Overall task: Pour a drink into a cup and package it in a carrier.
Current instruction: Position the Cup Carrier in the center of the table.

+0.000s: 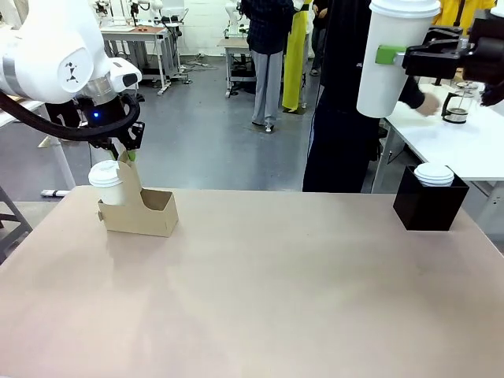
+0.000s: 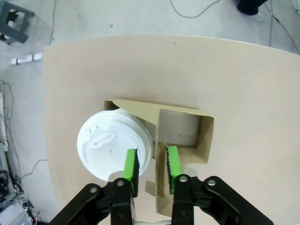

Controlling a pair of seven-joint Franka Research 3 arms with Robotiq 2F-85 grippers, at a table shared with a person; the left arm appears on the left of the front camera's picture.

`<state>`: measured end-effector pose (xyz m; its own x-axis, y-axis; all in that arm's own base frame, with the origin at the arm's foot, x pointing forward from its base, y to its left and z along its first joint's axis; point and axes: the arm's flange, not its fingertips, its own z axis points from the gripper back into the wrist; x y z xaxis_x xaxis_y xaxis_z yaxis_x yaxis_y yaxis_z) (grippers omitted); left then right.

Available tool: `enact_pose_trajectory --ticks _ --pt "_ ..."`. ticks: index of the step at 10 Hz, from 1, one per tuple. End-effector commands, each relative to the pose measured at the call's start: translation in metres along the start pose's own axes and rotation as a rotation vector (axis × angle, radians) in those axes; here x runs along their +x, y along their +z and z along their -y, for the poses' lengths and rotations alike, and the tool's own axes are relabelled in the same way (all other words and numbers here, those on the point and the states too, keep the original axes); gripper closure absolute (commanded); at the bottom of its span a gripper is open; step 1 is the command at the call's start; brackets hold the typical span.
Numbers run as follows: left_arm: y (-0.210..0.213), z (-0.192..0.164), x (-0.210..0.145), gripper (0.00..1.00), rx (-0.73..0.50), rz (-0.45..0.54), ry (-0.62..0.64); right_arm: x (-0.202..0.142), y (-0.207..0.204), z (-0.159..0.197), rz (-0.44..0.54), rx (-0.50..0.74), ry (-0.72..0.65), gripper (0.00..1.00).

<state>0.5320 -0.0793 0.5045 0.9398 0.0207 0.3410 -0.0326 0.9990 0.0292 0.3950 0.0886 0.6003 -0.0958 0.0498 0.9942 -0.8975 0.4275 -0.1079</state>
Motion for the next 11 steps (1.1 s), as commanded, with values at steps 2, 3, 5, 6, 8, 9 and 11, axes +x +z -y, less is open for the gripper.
enact_pose_trajectory --ticks 2,3,5,6,8,9,11 --pt "0.003 0.003 0.003 1.00 0.000 -0.027 -0.019 0.002 0.000 0.001 0.011 0.001 0.005 0.20" --pt "0.002 0.004 0.003 1.00 0.014 -0.036 -0.018 0.002 0.000 0.001 0.011 0.001 0.005 0.20" --pt "0.000 0.005 -0.002 1.00 0.001 -0.017 -0.010 0.002 0.000 0.001 0.011 0.001 0.005 0.20" --pt "0.000 0.005 -0.002 1.00 0.001 -0.017 -0.010 0.002 0.000 0.001 0.011 0.001 0.005 0.20" --pt "0.007 -0.001 0.001 0.98 -0.090 -0.060 0.043 0.002 0.000 0.001 0.011 0.001 0.005 0.20" --pt "0.020 0.005 -0.004 0.98 -0.103 -0.046 0.094 0.002 0.000 0.001 0.011 0.001 0.005 0.20" --pt "0.044 0.038 -0.023 0.98 -0.130 -0.015 0.127 0.002 0.000 0.001 0.011 0.001 0.005 0.20"
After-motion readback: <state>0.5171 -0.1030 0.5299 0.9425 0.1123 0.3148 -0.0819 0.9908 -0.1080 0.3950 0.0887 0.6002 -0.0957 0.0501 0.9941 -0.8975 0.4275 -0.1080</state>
